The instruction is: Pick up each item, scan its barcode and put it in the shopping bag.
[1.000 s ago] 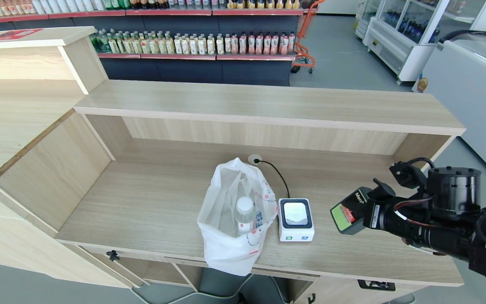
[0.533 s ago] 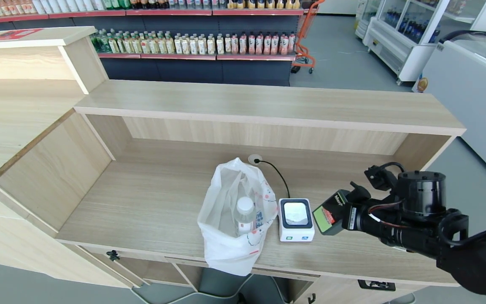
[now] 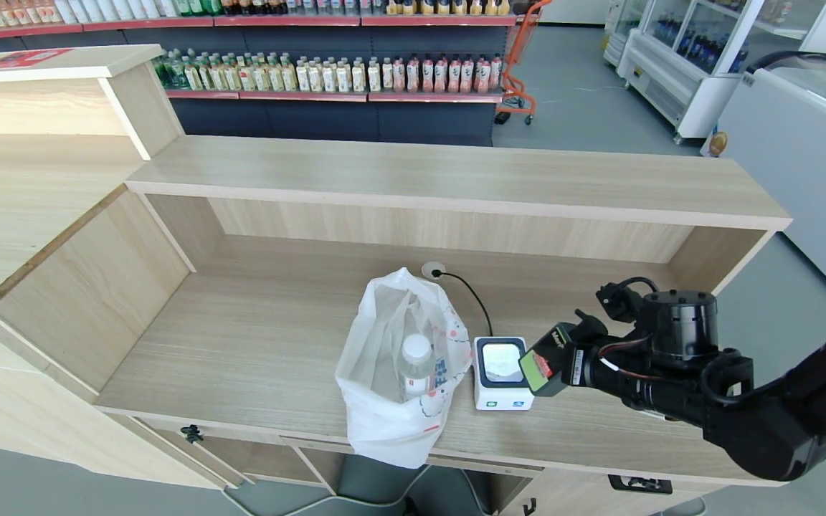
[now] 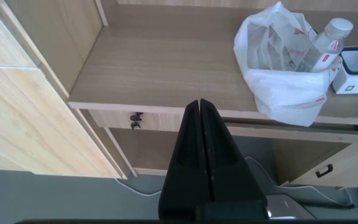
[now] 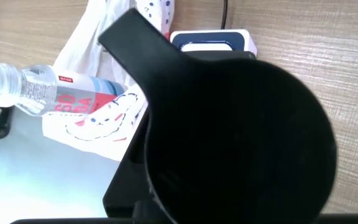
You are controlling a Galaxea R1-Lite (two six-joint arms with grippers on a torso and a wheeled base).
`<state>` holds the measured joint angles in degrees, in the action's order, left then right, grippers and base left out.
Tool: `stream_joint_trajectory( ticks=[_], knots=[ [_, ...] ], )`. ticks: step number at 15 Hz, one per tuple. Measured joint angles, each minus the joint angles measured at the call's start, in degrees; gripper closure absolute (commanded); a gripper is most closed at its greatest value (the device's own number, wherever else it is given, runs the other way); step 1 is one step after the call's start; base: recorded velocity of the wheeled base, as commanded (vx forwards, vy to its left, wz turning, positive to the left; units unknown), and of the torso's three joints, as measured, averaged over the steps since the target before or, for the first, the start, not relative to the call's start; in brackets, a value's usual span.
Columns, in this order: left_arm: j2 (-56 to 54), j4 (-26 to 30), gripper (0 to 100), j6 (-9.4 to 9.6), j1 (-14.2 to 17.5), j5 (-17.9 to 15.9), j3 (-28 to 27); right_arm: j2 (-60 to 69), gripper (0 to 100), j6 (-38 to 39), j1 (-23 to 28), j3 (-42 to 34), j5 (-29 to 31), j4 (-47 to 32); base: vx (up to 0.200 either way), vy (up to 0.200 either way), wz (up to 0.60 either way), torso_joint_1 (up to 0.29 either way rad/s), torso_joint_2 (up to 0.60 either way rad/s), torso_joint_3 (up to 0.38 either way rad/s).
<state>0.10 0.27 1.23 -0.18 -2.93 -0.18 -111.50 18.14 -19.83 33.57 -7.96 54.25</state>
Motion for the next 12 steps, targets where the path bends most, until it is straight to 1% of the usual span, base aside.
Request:
stream_joint_trajectory(
  ticks=[5,12],
  knots=[
    [0.0,-0.02,100,-0.01,0.0,0.0,0.0,-2.51,100,-0.09,-1.05,1.97,0.2,0.13,0.0,0.0,0.0,0.0,0.0,0.0],
    [0.0,0.0,100,0.0,0.0,0.0,0.0,-5.75,100,-0.05,-1.27,5.06,0.17,0.82,0.0,0.0,0.0,0.0,0.0,0.0]
  ],
)
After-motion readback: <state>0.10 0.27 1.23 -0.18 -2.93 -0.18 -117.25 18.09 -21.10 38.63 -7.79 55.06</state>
